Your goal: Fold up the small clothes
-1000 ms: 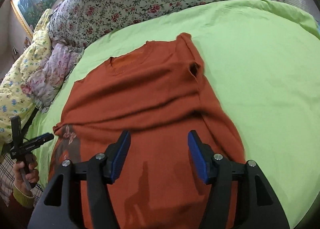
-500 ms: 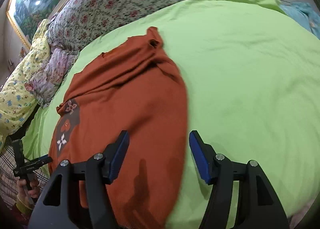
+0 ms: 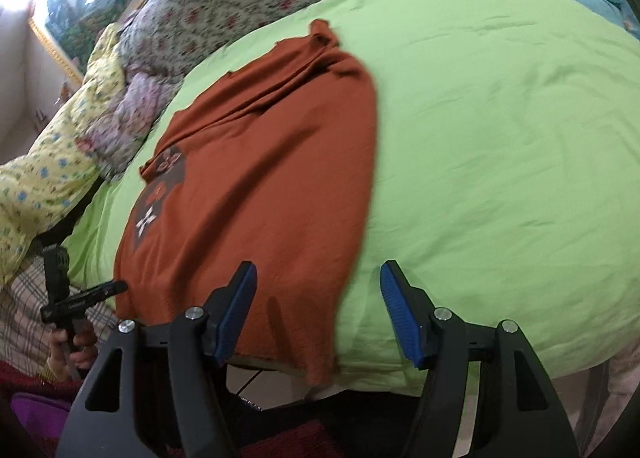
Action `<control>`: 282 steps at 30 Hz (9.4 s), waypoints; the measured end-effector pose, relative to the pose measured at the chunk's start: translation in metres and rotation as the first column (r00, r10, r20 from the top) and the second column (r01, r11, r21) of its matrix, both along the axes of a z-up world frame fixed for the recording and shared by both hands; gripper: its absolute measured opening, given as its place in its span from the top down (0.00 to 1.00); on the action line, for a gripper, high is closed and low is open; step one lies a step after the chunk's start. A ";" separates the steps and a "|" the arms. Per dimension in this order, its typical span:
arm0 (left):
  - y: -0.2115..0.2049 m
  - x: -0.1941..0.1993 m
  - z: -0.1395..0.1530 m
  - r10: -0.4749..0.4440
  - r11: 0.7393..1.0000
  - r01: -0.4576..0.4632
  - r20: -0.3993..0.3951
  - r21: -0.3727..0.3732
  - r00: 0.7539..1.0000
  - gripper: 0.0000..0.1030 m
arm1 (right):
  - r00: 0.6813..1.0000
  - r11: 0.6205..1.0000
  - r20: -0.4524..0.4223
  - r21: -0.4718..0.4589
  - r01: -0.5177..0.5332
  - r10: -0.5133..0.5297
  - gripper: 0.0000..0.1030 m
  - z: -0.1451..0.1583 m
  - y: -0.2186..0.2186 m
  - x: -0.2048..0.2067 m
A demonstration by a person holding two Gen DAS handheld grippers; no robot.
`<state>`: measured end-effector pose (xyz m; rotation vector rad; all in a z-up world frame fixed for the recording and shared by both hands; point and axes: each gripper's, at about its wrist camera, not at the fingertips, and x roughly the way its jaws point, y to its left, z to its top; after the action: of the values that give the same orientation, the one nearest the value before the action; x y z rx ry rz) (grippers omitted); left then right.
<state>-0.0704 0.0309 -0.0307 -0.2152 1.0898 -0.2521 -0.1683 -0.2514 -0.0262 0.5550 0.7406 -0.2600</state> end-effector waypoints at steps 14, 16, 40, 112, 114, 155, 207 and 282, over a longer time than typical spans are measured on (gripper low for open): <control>0.022 -0.033 0.042 -0.059 0.996 0.064 0.104 -0.053 0.993 0.96 | 1.000 0.999 0.013 0.049 0.012 -0.012 0.91 0.007 -0.007 -0.029; 0.025 -0.037 0.035 -0.058 0.997 0.063 0.103 -0.043 0.993 0.96 | 0.999 0.996 0.039 0.078 0.030 -0.033 0.92 0.012 -0.017 -0.048; 0.028 -0.023 -0.024 0.012 1.000 -0.014 -0.084 -0.024 0.996 0.44 | 0.999 0.997 -0.036 0.080 0.000 0.003 0.68 -0.010 -0.021 -0.038; 0.048 0.287 0.074 0.060 0.992 -0.030 0.246 -0.124 0.968 0.57 | 0.960 0.979 0.205 0.115 0.168 -0.189 0.50 0.069 -0.194 0.280; 0.019 0.287 0.073 -0.031 0.993 0.057 0.235 -0.107 0.972 0.57 | 0.967 0.993 0.236 0.092 0.080 -0.099 0.50 0.076 -0.173 0.280; 0.049 0.260 0.050 0.054 0.989 -0.038 0.111 -0.141 0.992 0.60 | 0.999 1.000 0.035 -0.025 0.011 -0.010 0.41 0.040 -0.101 0.232; 0.040 0.239 0.043 0.266 0.959 -0.252 0.107 -0.129 0.958 0.89 | 0.980 0.989 0.197 0.146 -0.021 -0.008 0.34 0.025 -0.002 0.153; -0.294 0.252 0.048 -0.447 0.879 0.465 0.159 -0.101 0.880 0.71 | 0.998 0.989 0.011 0.136 -0.059 0.058 0.56 0.032 -0.233 0.281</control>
<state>0.1814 -0.2626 0.0173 -0.0566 0.9813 -0.7596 0.1128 -0.4845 0.0055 0.6626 0.7708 -0.1539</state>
